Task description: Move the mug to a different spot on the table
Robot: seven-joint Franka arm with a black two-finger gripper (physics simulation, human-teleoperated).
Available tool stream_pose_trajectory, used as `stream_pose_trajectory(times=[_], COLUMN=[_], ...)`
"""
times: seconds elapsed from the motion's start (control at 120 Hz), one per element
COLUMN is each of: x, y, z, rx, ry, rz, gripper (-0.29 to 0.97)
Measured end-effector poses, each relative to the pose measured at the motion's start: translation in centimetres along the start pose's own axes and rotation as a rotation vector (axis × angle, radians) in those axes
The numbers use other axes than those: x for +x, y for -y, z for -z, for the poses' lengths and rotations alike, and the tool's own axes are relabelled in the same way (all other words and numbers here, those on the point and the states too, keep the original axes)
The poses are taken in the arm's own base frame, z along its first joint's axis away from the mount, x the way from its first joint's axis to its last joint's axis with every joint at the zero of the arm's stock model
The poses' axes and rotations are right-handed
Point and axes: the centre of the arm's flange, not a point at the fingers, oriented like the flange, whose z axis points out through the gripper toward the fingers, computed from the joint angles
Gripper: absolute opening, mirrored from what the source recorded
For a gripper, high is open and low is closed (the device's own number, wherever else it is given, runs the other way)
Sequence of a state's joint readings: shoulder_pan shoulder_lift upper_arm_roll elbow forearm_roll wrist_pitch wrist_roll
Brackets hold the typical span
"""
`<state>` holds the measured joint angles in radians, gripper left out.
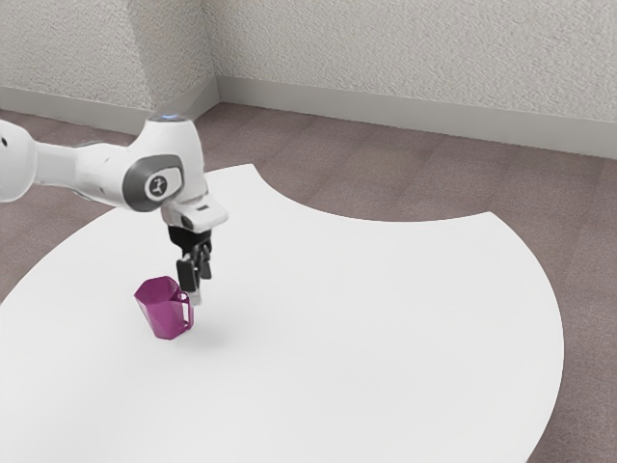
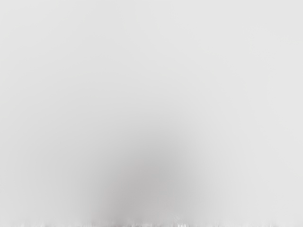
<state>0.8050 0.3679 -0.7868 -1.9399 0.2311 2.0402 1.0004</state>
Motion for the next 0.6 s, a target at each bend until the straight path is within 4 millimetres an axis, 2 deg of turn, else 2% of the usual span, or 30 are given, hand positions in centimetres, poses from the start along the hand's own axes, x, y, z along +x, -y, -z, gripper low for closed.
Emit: stream_pose_trajectory(times=[0.1,0.6], x=[-0.7,-3.7], y=[0.4,1.8], z=[-0.8,-3.8], rx=[-0.007,-0.05], ry=[-0.001,-0.004], rz=[0.005,0.04], gripper=[0.66,0.28])
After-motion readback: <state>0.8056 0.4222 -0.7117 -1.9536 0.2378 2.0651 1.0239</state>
